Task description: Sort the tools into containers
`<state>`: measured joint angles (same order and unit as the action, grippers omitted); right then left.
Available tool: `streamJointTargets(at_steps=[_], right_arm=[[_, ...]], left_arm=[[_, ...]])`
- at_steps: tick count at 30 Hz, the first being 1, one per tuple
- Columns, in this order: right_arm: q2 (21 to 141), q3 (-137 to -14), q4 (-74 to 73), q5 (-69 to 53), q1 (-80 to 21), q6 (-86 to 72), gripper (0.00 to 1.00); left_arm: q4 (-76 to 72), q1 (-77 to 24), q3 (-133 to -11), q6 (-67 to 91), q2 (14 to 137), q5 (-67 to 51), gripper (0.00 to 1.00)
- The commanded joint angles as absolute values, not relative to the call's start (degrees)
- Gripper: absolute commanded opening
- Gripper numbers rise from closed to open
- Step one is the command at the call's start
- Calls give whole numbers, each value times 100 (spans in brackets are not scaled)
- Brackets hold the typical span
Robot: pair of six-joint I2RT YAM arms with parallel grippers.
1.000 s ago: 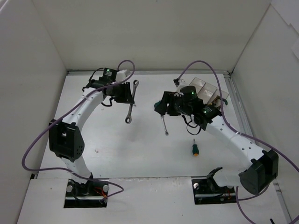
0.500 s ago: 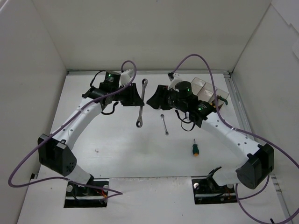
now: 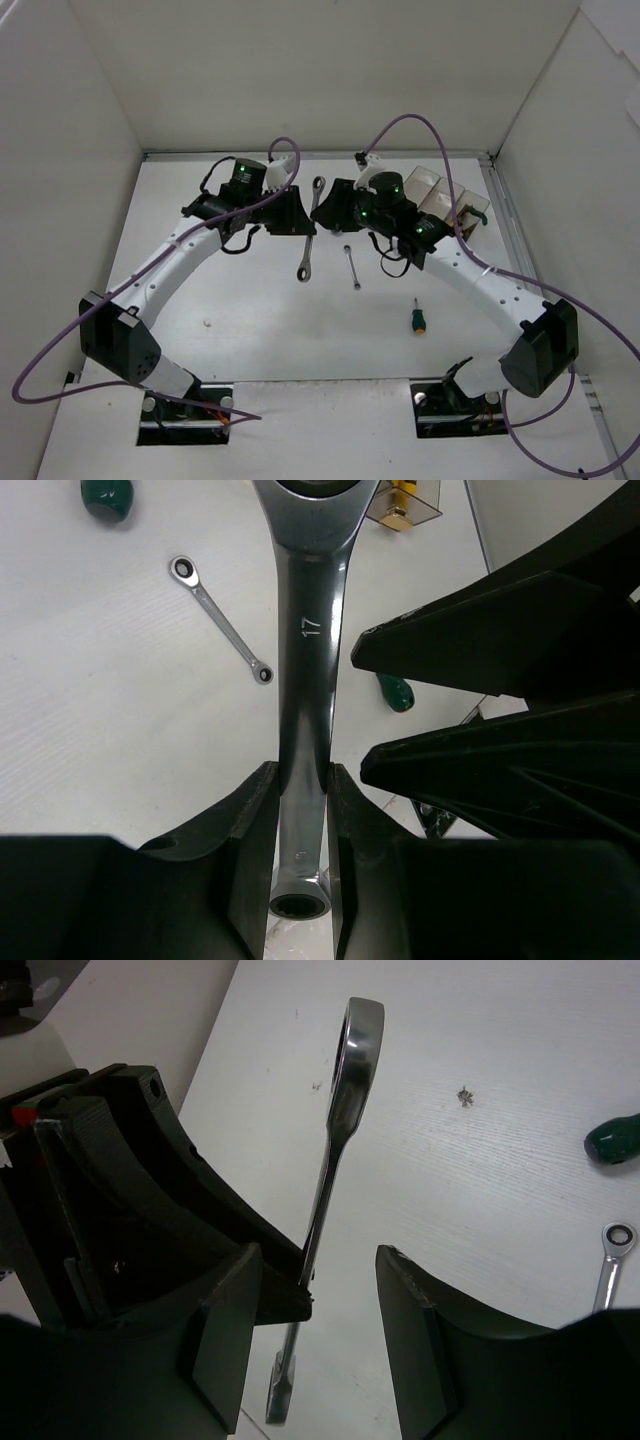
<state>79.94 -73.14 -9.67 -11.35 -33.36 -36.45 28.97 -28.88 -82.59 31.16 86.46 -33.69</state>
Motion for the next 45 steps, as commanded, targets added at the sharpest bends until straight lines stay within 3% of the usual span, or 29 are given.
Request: streamJointTargets(at_steps=[1,8,14,20,25,26,27,29,30,33,40,45], right_arm=[[8015,-7646,-457,-984,-3392,-3700,46],[8121,-7603,-343,-940,-3410,-3726,42],[8209,-7594,-299,-984,-3419,-3753,26],[8130,-7418,-299,-1019,-3428,-3779,0],[7989,-7216,-307,-949,-3419,-3753,0],[7928,-7207,-299,-923,-3419,-3753,0],[7902,-7198,-308,-897,-3428,-3709,0],[7849,-7198,-308,-862,-3428,-3700,0],[7831,-7216,-308,-818,-3428,-3674,0],[7770,-7225,-308,-747,-3393,-3665,0],[7717,-7260,-343,-730,-3077,-3639,0],[7673,-7452,-518,-431,-2752,-3463,0]], left_arm=[[2311,-2971,-8473,3234,8227,-3454,0],[2294,-3138,-8490,3226,8218,-3419,0],[2276,-3199,-8490,3226,8218,-3375,0],[2268,-3199,-8464,3217,8218,-3331,0],[2399,-3199,-8552,3138,8253,-3191,0],[2469,-3199,-8552,3103,8262,-3164,5],[2487,-3199,-8526,3094,8262,-3121,21],[2505,-3199,-8482,3085,8209,-3015,35],[2505,-3199,-8429,3085,8192,-2980,48],[2566,-3199,-8376,3015,8156,-2883,64],[2698,-3199,-8095,2901,7770,-2270,96],[3014,-3138,-7709,2733,7113,-1347,100]])
